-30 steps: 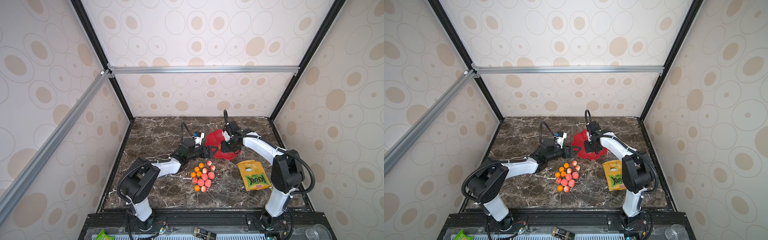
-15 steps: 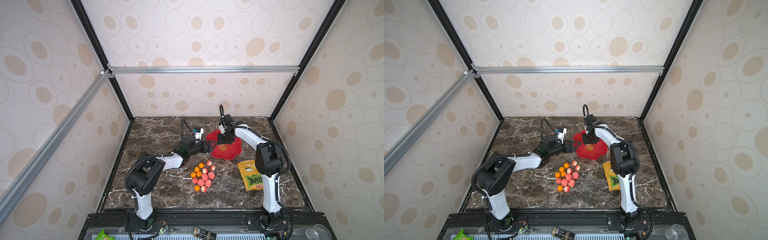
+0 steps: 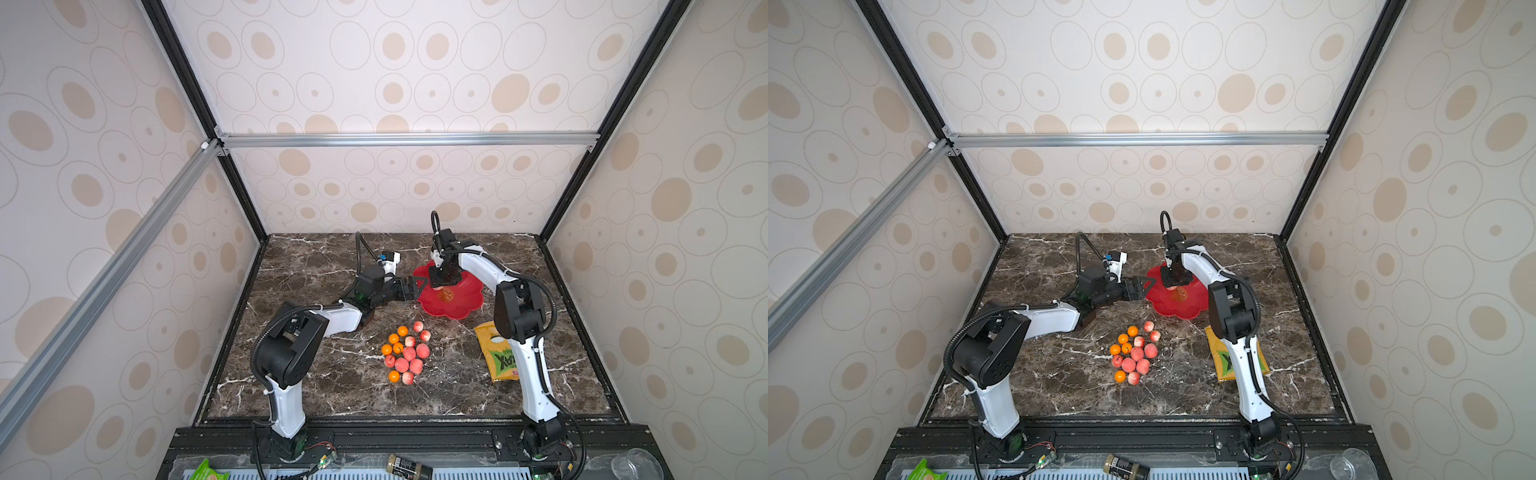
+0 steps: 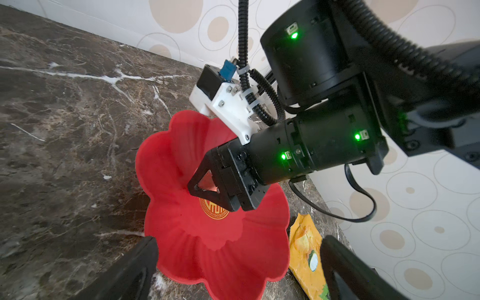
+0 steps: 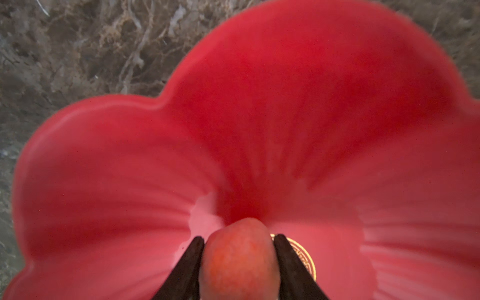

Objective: Arrange fruit in a fruit bowl
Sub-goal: Place the fruit in the fruit bowl.

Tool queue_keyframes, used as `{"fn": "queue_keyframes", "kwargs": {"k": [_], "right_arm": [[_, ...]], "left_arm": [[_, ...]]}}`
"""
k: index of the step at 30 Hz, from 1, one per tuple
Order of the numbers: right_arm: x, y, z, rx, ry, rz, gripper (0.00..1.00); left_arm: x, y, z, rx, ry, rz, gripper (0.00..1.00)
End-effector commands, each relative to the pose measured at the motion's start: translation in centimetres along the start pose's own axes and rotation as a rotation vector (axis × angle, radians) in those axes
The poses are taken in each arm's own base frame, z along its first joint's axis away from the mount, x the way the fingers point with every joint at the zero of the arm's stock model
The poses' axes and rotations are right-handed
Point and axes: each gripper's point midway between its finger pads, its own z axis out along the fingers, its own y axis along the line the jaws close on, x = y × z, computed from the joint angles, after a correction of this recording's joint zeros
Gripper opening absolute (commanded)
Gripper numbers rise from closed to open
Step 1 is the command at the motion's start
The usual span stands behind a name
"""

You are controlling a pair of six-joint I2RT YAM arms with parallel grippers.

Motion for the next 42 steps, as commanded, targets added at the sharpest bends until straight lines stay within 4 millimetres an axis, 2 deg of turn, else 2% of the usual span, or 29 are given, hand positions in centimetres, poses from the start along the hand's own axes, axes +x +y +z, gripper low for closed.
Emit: {"fn": "queue_keyframes", "kwargs": {"k": [1,8,17,21,27,33,42], "right_arm": [[0.4,-0.1,0.3,0.006,0.034,-0.013,0.44],[0.2,0.1,0.9,0.001,0.039,-0.012,0.48],[-0.1,0.3,0.7,-0.011,0.031,-0.011,0.62],[-0.7,0.5,-0.5,-0.016,0.01,-0.016,0.64],[-1.5,0.5,-4.3,-0.008,-0.057,-0.012,0.67],[0.5,0.2,-7.0,-0.003,-0.099,0.011,0.66],[7.1,1.2,-9.3,-0.017,-0.091,0.009,0.62]], "left_arm": [[-0.9,-0.1,0.3,0.01,-0.009,0.027,0.98],[-0.7,0.1,0.3,0.005,-0.005,0.025,0.98],[-0.6,0.1,0.2,0.007,-0.003,0.027,0.98],[-0.8,-0.3,-0.1,0.01,-0.007,0.034,0.98],[-1.0,-0.9,-1.7,-0.002,-0.017,0.05,0.98],[-0.5,-1.7,-4.4,-0.004,-0.03,0.056,0.98],[1.5,-2.6,-8.1,-0.023,-0.021,0.058,0.98]]}}
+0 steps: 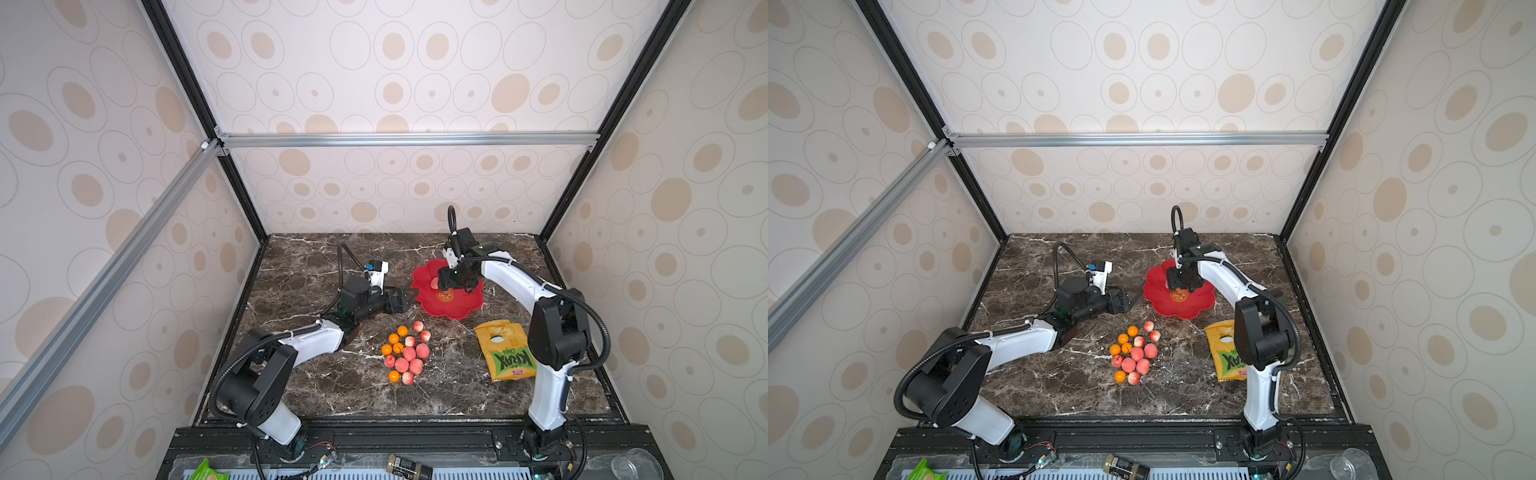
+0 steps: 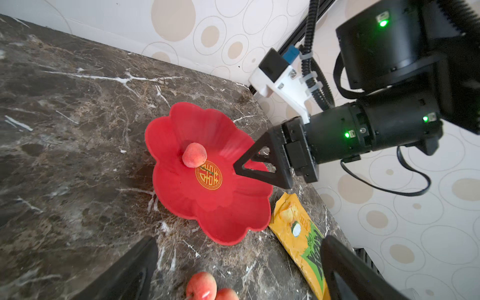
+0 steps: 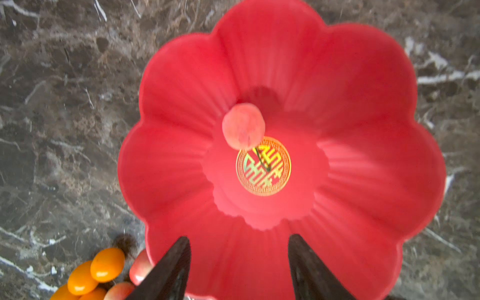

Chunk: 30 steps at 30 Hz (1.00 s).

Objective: Arrange fruit in a fruit bowl
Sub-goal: Place the fruit in the fruit bowl, then pick up the fruit from the center of the table.

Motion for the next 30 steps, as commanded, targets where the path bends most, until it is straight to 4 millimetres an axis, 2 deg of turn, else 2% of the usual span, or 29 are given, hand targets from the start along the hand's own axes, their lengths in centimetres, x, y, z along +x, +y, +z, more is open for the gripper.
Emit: {"fn": "queue_keyframes", "kwargs": {"k": [1,8,16,21,30], "right_arm": [[2.6,0.9,-0.4,0.005,0.016,-0.008,0.62],[7.6,1.3,-1.2,-0.002,0.047,-0.001,0.57],[11.6,4.2,-2.2,-0.024,0.062,-0.038,0.54],[12.5,5.4,-2.6,-0.02,0.058,-0.042,0.52],[12.9,6.8,-3.2,0.032,0.063,-0.014,0.46]], "left_arm": [[0.5,-0.2,-1.3,-0.025,0.0,0.021,0.98],[2.3,-0.7,-3.9,-0.032,0.005,0.006,0.98],[5.0,-1.2,-6.2,-0.001,0.024,-0.043,0.98],[6.0,-1.2,-7.1,0.02,0.023,-0.087,0.98],[6.7,-1.3,-7.2,0.039,0.043,-0.081,0.98]]}}
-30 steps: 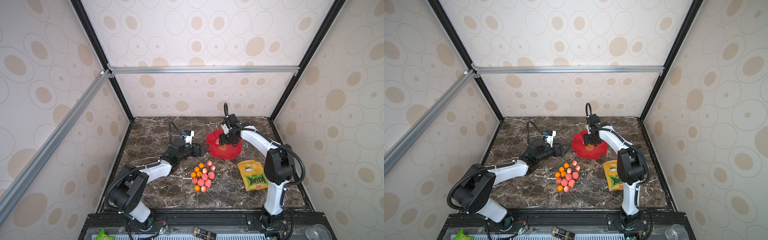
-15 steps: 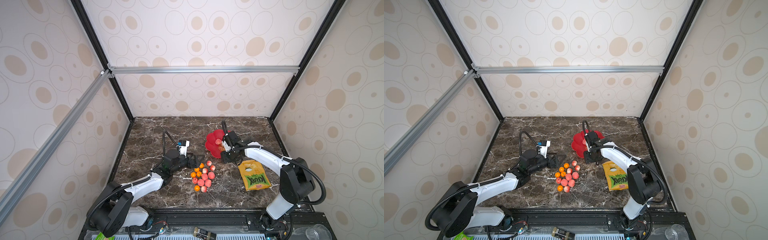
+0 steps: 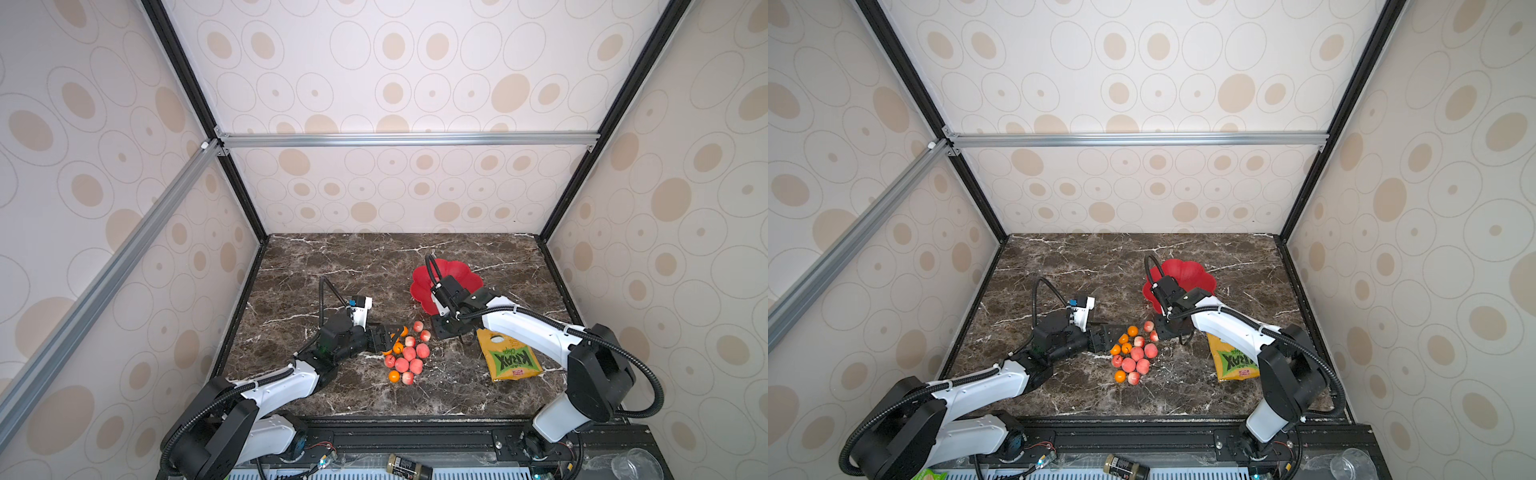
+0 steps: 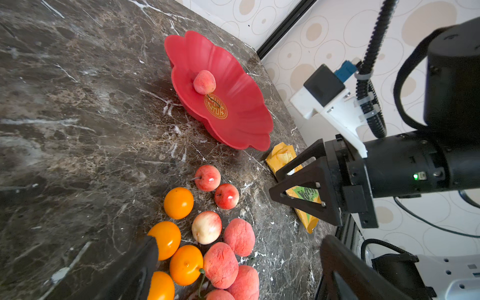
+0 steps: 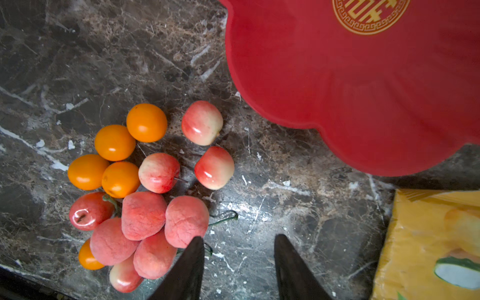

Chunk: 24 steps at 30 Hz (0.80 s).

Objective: Arrange fruit in a fruit bowl
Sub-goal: Pick up the fruit from the center of the table.

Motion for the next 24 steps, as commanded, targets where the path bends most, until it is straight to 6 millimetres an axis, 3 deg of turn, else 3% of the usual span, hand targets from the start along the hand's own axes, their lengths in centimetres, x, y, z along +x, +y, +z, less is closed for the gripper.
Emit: {"fn": "queue_keyframes", "kwargs": {"k": [1,13,24], "right_arm": [[0.1,0.2,-0.7,0.042,0.006,0.046,0.46],[1.6,3.2,0.5,-0.048,0.072,0.023,0.48],[0.6,3.8,1.0,0.034,0.095,0.044,0.55]], "left_arm": [[-0.9,-1.4,-0.1,0.054,-0.027,0.016,0.98],[0.7,-2.1,0.3,0.102,0.029,0.045,0.98],[-0.8,-0.9,-0.4,0.062,-0.067,-0.023,0.98]]}}
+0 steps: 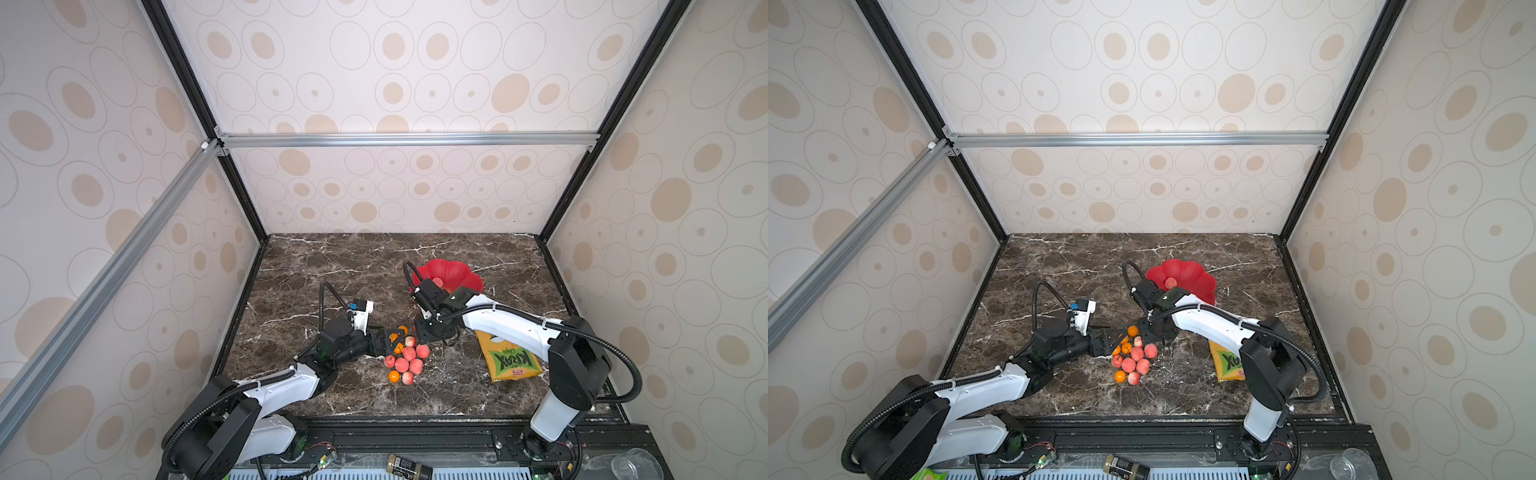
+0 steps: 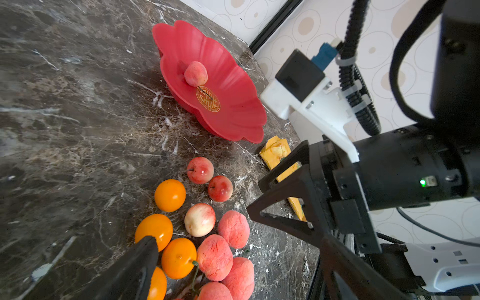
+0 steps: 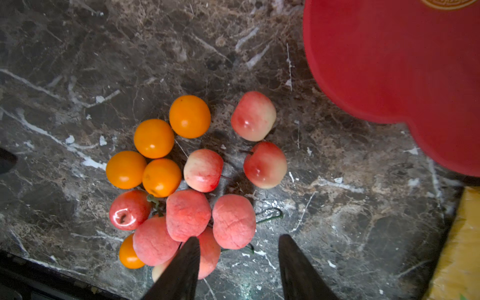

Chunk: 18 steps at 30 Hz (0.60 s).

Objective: Arrange fruit in a fruit bowl
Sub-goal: Pick up the fruit from the center of the table.

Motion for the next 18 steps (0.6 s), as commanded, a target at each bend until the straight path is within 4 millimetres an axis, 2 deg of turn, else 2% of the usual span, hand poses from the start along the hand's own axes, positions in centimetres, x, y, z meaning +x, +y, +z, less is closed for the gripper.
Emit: {"fn": "queue_keyframes", "kwargs": {"k": [1,6,12,18], "right_arm": [[0.7,-0.6,0.1,0.053,0.036,0.031,0.56],[0.5,-0.3,-0.1,0.08,0.039,0.021,0.6],[-0.1,-0.3,-0.7,0.188,0.025,0.015,0.7],[0.5,-0.3,-0.1,0.197,0.058,0.034,0.72]], "left_arm": [[-1.8,-0.8,-0.4,0.038,-0.075,-0.017,0.98],[-2.5,0.1,-1.5,0.042,-0.13,-0.061,0.98],[-3.3,0.4,-2.0,0.05,-0.154,-0.066,0.98],[-2.5,0.1,-1.7,0.063,-0.098,-0.03,0.98]]}}
